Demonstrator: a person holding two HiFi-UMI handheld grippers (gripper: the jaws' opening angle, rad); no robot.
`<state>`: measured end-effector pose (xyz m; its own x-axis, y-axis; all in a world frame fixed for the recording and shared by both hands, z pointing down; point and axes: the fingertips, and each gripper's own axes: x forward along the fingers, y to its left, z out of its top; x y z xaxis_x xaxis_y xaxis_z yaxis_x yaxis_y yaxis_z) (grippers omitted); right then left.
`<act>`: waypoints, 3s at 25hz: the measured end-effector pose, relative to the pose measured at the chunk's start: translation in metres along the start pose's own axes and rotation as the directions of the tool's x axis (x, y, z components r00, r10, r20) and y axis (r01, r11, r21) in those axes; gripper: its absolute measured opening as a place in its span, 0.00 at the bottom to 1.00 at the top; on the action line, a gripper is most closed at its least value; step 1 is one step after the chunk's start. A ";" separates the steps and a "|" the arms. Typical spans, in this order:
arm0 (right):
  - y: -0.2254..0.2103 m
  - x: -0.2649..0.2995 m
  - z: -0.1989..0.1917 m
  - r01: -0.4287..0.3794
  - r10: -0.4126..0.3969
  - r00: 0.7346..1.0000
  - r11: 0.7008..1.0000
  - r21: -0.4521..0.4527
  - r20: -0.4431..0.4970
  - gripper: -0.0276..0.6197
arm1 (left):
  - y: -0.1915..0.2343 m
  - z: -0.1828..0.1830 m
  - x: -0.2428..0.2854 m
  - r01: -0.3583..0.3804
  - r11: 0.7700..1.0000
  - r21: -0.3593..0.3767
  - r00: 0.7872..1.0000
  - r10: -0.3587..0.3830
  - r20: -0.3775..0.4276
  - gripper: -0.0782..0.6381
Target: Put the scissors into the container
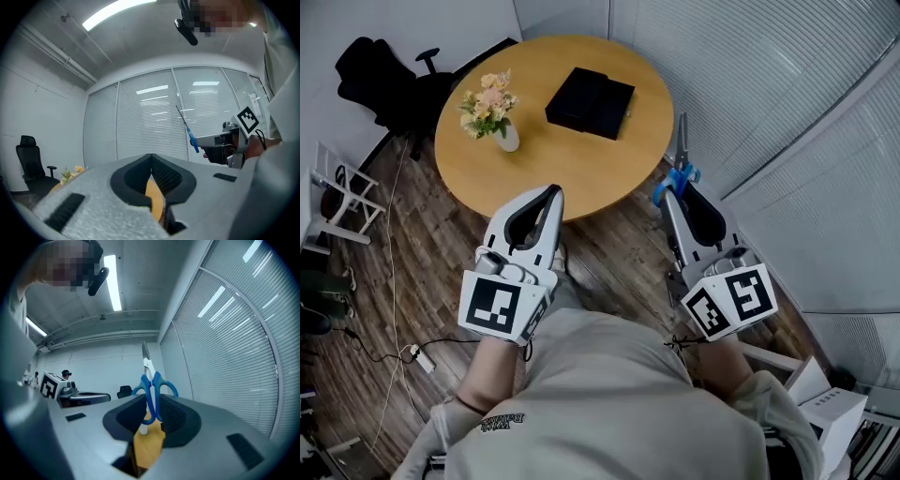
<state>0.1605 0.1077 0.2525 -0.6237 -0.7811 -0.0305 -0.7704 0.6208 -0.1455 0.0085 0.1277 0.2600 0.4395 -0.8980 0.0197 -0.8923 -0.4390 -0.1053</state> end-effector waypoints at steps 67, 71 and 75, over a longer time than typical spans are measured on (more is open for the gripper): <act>-0.163 0.356 -0.179 0.373 -0.257 0.867 0.903 0.213 -0.426 0.19 | 0.214 -0.175 0.326 0.198 0.936 -0.290 0.919 -0.281 -0.278 0.14; -0.182 0.362 -0.208 0.413 -0.273 0.836 0.884 0.219 -0.476 0.19 | 0.213 -0.196 0.337 0.186 0.935 -0.302 0.905 -0.283 -0.318 0.14; -0.194 0.368 -0.240 0.448 -0.275 0.802 0.864 0.230 -0.530 0.19 | 0.216 -0.224 0.344 0.157 0.934 -0.319 0.889 -0.275 -0.365 0.14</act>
<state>0.0490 -0.2841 0.5066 -0.3586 -0.7619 0.5394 -0.9146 0.1710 -0.3665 -0.0560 -0.2828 0.4664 0.5982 -0.6887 0.4097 -0.7977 -0.5607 0.2222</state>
